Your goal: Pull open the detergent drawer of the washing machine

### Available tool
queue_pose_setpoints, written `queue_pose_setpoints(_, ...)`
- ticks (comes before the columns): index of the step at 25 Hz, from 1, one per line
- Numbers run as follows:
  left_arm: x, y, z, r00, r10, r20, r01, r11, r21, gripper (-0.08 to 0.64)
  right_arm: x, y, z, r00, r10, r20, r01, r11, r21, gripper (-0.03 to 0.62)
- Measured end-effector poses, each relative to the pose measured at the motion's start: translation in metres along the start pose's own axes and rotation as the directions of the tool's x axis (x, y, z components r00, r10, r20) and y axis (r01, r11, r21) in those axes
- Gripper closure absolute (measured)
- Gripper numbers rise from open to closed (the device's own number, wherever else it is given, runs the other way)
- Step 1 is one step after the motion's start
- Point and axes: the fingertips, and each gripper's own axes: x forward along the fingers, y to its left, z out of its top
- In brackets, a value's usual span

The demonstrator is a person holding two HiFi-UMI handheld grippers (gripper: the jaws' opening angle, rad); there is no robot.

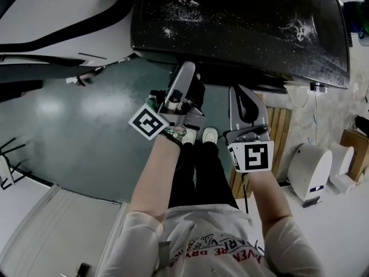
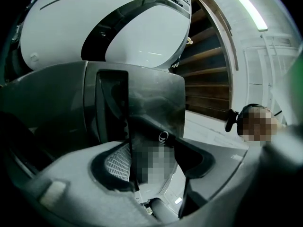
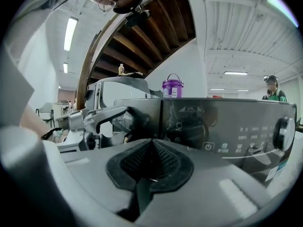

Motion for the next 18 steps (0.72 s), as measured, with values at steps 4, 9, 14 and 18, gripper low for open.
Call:
queue_pose_setpoints(4, -0.020, -0.009, -0.007, 1.000, -0.016, 0.001, 0.016, 1.000, 0.021, 0.296, -0.002, -0.004, -0.002, 1.000, -0.017, -0.005, 0.017, 1.000, -0.001, 0.592)
queue_pose_setpoints(9, -0.027, -0.012, -0.011, 1.000, -0.008, -0.007, 0.008, 1.000, 0.017, 0.290, -0.012, 0.001, -0.003, 0.999, -0.038, -0.007, 0.038, 0.999, 0.001, 0.592)
queue_pose_setpoints(14, -0.039, -0.018, -0.015, 1.000, -0.006, -0.025, 0.006, 1.000, 0.029, 0.288, -0.024, 0.011, -0.005, 0.999, -0.050, -0.008, 0.050, 0.999, 0.001, 0.592)
queue_pose_setpoints(18, -0.047, -0.021, -0.018, 1.000, -0.004, -0.021, 0.005, 1.000, 0.023, 0.288, -0.035, 0.021, -0.008, 0.999, -0.048, -0.019, 0.048, 0.999, 0.015, 0.592)
